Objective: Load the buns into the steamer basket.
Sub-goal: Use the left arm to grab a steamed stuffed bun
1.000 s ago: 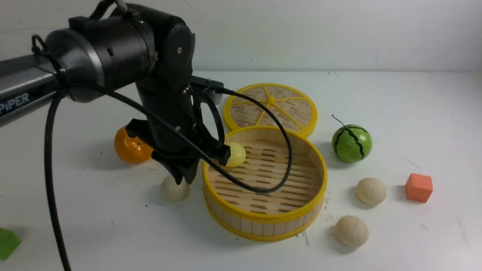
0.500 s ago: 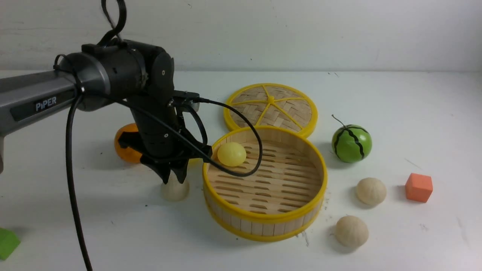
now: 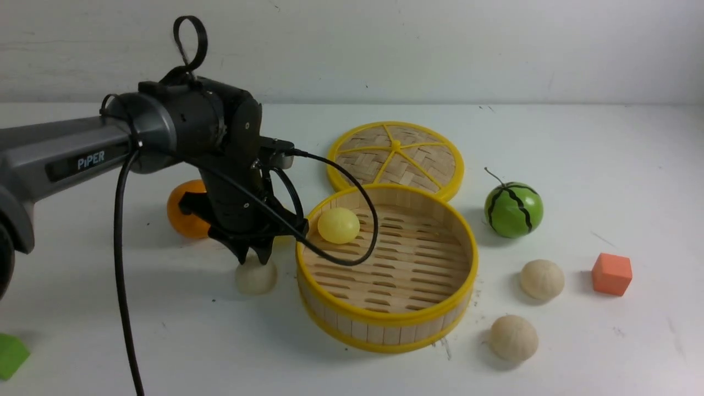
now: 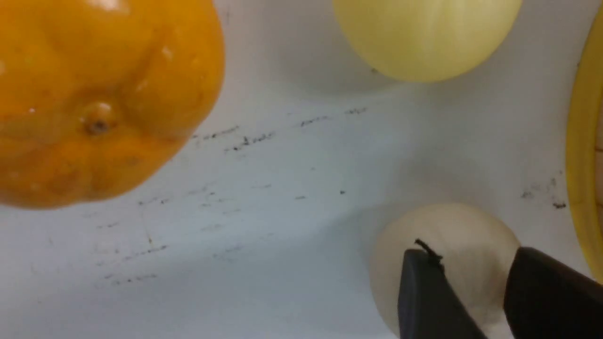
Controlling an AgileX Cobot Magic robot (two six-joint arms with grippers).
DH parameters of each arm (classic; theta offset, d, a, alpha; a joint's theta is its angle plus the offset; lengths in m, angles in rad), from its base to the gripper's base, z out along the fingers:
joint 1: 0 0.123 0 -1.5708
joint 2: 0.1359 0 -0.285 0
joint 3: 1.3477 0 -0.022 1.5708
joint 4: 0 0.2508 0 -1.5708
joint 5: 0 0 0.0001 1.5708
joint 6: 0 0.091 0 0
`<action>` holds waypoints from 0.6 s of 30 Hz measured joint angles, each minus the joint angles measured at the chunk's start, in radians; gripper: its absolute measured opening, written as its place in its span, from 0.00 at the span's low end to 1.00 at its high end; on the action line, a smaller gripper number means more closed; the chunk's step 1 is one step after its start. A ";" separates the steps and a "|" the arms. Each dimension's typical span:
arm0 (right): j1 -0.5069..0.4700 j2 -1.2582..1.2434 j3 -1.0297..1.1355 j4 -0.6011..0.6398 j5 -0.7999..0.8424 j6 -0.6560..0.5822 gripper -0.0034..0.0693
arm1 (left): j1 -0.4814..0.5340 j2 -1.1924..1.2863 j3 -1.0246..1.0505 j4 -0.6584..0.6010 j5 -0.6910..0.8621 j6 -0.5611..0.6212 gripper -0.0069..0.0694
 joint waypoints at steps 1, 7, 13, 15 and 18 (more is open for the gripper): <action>0.000 0.000 0.000 0.000 0.000 0.000 0.38 | 0.000 0.006 0.000 -0.002 0.001 0.000 0.41; 0.000 0.000 0.000 0.000 0.000 0.000 0.38 | 0.000 0.011 0.000 -0.020 0.037 -0.001 0.40; 0.000 0.000 0.000 0.000 0.000 0.001 0.38 | 0.000 0.011 0.000 -0.022 0.050 -0.002 0.40; 0.000 0.000 0.000 0.000 0.000 0.001 0.38 | 0.000 0.008 0.000 -0.022 0.053 -0.002 0.40; 0.000 0.000 0.000 0.000 0.000 0.001 0.38 | 0.000 -0.010 0.000 -0.024 0.057 -0.003 0.40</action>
